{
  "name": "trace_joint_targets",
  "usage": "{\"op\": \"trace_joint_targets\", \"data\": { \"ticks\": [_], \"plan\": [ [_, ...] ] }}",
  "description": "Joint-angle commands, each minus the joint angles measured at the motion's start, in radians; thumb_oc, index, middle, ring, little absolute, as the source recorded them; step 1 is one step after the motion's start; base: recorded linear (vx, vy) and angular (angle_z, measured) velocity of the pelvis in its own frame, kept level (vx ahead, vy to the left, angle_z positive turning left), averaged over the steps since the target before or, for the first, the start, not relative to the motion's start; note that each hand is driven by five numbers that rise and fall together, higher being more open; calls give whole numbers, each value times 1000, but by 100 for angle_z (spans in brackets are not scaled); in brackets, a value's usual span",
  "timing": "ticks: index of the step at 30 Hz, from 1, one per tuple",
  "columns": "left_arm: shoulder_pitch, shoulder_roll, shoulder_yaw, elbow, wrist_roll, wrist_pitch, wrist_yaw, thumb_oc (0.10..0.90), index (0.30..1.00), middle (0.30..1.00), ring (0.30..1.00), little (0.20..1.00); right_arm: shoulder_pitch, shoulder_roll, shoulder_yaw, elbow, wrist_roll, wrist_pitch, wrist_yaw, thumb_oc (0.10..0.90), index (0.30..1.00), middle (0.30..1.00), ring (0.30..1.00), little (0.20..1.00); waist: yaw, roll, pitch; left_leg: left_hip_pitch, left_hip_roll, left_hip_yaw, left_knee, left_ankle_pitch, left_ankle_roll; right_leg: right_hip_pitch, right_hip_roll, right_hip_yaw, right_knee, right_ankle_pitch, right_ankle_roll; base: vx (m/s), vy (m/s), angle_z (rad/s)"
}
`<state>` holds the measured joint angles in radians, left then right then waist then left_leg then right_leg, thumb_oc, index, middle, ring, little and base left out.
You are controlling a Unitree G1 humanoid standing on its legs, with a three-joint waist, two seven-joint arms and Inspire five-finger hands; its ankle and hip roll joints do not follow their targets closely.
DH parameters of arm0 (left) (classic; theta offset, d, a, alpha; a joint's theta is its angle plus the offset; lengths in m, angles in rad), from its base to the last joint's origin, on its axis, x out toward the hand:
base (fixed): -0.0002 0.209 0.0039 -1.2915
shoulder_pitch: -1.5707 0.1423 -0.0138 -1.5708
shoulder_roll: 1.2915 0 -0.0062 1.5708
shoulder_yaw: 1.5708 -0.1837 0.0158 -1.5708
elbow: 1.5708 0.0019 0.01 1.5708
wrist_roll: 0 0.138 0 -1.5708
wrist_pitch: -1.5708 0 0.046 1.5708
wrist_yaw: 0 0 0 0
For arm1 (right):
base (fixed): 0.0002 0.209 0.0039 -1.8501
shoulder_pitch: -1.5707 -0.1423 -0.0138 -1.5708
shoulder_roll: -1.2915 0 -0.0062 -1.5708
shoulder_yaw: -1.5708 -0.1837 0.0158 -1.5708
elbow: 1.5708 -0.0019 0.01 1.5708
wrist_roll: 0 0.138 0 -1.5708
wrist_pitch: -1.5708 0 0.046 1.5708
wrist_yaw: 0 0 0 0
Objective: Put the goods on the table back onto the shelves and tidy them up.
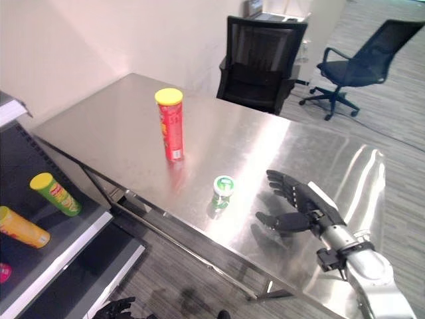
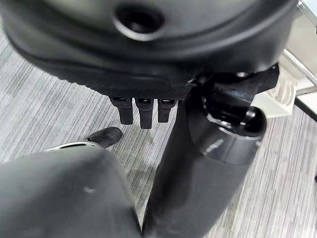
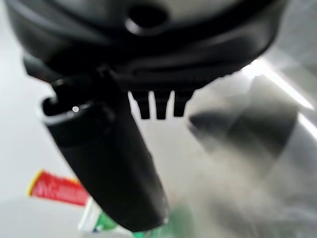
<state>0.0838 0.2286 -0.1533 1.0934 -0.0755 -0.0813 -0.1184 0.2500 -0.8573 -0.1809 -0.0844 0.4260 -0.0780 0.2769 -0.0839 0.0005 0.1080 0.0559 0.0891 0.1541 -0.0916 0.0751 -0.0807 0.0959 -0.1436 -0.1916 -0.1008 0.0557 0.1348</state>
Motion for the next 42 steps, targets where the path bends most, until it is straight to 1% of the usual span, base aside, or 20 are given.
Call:
{"op": "trace_joint_targets", "data": {
  "ticks": [1, 6, 9, 12, 13, 14, 19, 24, 28, 38, 42],
  "plan": [
    [-73, 48, -30, 38, 23, -28, 5, 800, 900, 900, 900, 900, -128, -68, -46, -49, -16, -111, -47, 800, 900, 900, 900, 900, 31, -37, -6, 18, 11, 23, 4, -70, -17, 14, -3, -35, 14, -66, 40, 12, -2, 7],
    [-69, 50, -29, 38, 17, -25, 1, 800, 900, 900, 900, 900, -146, -37, -10, -17, -9, -106, -50, 800, 900, 900, 900, 900, 43, -42, -5, 16, 9, 13, 4, -70, -15, 17, -5, -43, 14, -65, 40, 12, 3, 5],
    [-64, 53, -27, 36, 15, -25, 0, 800, 900, 900, 900, 900, -152, -38, 7, -13, -8, -104, -43, 800, 900, 900, 900, 900, 48, -46, -6, 15, 8, 11, 4, -70, -15, 18, -6, -44, 14, -66, 39, 11, -6, 7],
    [-63, 55, -24, 40, 15, -26, -3, 800, 900, 900, 900, 900, -156, -59, 26, -26, -10, -101, -24, 800, 900, 900, 900, 900, 54, -51, -6, 11, 8, 7, 4, -69, -16, 18, -7, -48, 14, -67, 40, 2, -4, 8],
    [-62, 55, -23, 40, 15, -27, -5, 800, 900, 900, 900, 900, -152, -67, 27, -38, -4, -99, -14, 800, 900, 900, 900, 900, 55, -52, -5, 11, 8, 5, 4, -69, -16, 19, -7, -49, 14, -68, 39, 8, -11, 8],
    [-62, 56, -20, 50, 20, -30, -4, 800, 900, 900, 900, 900, -140, -65, 14, -58, 30, -98, 2, 800, 900, 900, 900, 900, 57, -54, -7, 11, 7, 2, 4, -71, -17, 22, -7, -52, 14, -70, 40, 10, -14, 7],
    [-55, 54, -18, 48, 22, -30, -3, 800, 900, 900, 900, 900, -156, -23, 19, -45, 34, -102, -14, 800, 900, 900, 900, 900, 62, -53, -11, 17, 7, 0, 4, -74, -15, 27, -7, -54, 14, -72, 39, 2, -3, 4],
    [-54, 54, -25, 34, 16, -30, 2, 800, 900, 900, 900, 900, -196, 20, 62, -4, 19, -105, -42, 800, 900, 900, 900, 900, 74, -51, -15, 18, 7, -4, 4, -73, -14, 29, -8, -59, 14, -73, 36, 0, 0, 0],
    [-53, 56, -28, 30, 12, -29, 1, 800, 900, 900, 900, 900, -216, 31, 89, 29, 10, -103, -50, 800, 900, 900, 900, 900, 81, -52, -15, 14, 5, -10, 4, -72, -14, 29, -7, -63, 14, -73, 36, 0, 0, 4],
    [-44, 60, -21, 40, 16, -28, 7, 800, 900, 900, 900, 900, -237, 64, 116, 51, -6, -104, -65, 800, 900, 900, 900, 900, 98, -53, -17, 10, -1, -20, 4, -74, -11, 32, -11, -72, 14, -72, 37, 2, 0, 2],
    [-40, 60, -19, 38, 13, -31, 7, 800, 900, 900, 900, 900, -241, 50, 133, 39, -11, -99, -50, 800, 900, 900, 900, 900, 104, -55, -18, 10, -5, -23, 4, -75, -11, 34, -14, -74, 14, -73, 38, 0, 0, 0]
  ]
}}
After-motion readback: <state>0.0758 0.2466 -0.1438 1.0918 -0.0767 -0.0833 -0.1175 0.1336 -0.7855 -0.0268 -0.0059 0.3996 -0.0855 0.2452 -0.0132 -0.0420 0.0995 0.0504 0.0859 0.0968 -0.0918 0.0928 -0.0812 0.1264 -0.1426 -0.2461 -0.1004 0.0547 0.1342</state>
